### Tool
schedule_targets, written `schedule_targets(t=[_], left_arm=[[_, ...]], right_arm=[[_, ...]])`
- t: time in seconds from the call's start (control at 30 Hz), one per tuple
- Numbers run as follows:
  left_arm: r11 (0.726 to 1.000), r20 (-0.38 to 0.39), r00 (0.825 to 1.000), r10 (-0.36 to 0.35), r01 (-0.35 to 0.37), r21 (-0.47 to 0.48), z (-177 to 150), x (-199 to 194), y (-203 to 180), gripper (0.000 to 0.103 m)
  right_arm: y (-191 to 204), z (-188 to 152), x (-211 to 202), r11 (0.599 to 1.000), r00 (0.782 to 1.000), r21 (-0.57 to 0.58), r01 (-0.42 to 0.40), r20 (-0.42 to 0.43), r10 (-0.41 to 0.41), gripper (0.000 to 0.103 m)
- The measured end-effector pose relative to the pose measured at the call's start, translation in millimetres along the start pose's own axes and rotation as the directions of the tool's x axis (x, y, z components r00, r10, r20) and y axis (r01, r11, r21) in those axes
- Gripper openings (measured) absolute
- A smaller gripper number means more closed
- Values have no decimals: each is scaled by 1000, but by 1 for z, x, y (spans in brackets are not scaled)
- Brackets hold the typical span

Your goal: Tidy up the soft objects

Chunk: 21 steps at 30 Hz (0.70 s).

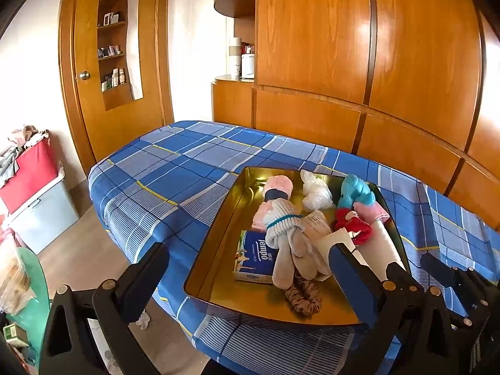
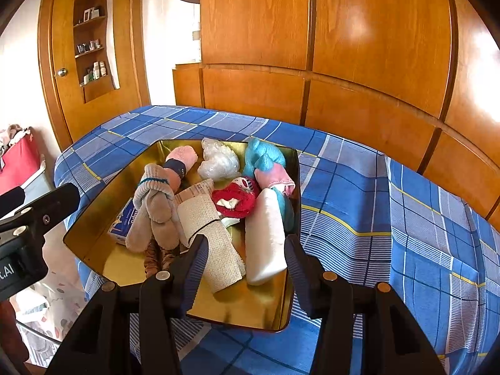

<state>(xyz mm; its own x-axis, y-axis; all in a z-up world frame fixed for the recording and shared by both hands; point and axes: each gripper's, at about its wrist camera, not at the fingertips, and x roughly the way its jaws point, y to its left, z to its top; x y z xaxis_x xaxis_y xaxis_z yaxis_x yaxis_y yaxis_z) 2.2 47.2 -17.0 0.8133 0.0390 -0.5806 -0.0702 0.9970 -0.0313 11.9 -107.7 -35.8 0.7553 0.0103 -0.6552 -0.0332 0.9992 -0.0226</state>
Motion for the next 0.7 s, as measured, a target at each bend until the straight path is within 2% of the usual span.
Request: schedule_targets(t=[0.7], left_arm=[[1000, -10, 1000, -4, 4, 4, -2, 2, -1, 103]], right_arm=[[2, -2, 0, 1000, 1000, -2, -7, -7, 7, 51]])
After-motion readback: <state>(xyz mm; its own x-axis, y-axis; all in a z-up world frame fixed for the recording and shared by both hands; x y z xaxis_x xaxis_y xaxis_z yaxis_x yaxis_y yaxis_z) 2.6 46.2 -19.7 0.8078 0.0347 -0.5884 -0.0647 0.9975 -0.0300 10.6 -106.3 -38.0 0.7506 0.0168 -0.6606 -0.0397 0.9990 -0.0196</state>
